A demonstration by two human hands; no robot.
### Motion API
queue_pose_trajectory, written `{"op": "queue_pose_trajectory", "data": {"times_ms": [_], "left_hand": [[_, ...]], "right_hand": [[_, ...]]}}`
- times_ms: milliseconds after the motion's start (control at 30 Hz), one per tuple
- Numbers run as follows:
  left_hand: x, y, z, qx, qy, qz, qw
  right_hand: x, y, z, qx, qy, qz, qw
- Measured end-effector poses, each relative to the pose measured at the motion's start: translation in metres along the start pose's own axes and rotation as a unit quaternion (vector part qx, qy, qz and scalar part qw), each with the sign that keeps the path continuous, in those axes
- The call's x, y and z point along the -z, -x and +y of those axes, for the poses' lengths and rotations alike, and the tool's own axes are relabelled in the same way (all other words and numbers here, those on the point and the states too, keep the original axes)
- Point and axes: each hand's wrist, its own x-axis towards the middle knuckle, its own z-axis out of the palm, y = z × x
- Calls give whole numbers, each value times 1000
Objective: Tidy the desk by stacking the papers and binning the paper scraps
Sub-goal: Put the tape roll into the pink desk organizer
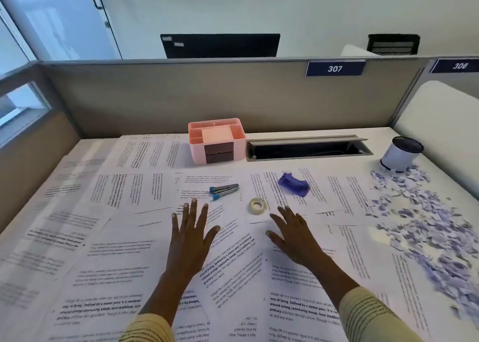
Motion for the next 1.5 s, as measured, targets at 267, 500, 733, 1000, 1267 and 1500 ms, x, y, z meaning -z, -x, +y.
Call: {"op": "queue_pose_trajectory", "data": {"times_ms": [267,500,733,1000,1267,1500], "left_hand": [[-27,11,-29,-15,1,-29,999],[-42,21,-53,-28,13,-65,997],[-50,33,-57,-27,9,-96,995],[-27,10,-56,-35,3,-79,996],[-31,-45,-87,-21,-3,-31,999],[-43,-60,-108,31,38,-9,999]], "right_hand": [[-29,3,-14,19,37,-40,998],[-44,6,-18,0,51,-41,998],[-47,10,-19,-2,55,-29,998],[-39,-4,-31,-8,4,75,997],[-16,-90,-79,62,-114,84,988],[-15,-153,-107,108,-100,39,988]]}}
